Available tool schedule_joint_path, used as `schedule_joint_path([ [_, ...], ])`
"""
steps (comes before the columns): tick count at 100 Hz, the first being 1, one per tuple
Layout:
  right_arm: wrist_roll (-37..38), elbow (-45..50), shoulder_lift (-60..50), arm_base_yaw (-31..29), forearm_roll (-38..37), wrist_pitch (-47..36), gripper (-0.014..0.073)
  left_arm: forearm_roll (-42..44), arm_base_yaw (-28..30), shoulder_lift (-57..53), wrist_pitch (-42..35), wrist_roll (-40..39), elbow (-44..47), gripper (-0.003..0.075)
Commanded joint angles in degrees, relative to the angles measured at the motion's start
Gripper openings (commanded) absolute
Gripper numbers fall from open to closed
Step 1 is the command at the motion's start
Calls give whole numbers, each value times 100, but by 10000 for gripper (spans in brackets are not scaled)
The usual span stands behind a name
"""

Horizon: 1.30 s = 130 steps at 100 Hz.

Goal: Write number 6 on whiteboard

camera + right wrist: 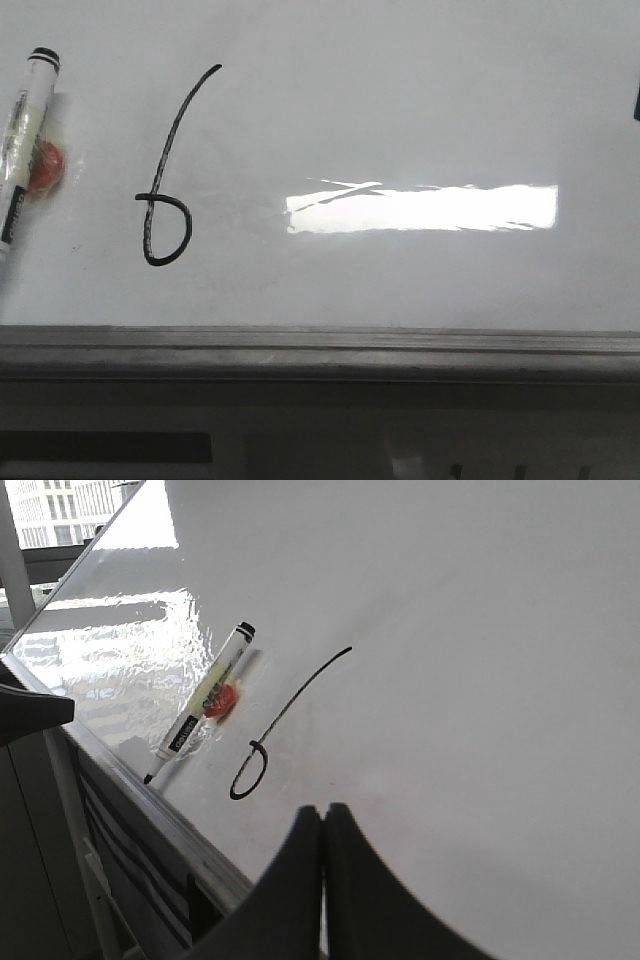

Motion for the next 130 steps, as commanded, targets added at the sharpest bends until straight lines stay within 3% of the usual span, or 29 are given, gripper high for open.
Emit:
schedule_joint_path([
  [1,-47,-126,8,-22,-119,-461,-64,-45,4,-173,-405,-35,136,-20],
  [27,128,-126,8,-1016,-1418,-461,-64,-45,4,-173,-405,-35,136,-20],
  [54,2019,-126,-72,-2773,-2579,-450,-64,-45,4,-173,-405,-35,136,-20],
  [76,2111,171,-823,-4137,-2668,-455,-64,-45,4,-173,-405,-35,136,-20],
  [102,2120,594,-1674,-5306,-2658,-330,-64,-45,4,-173,-405,-35,136,-20],
  [130,2145,594,-2338,-5786,-2602,1349,-64,-45,4,-173,-405,-35,136,-20],
])
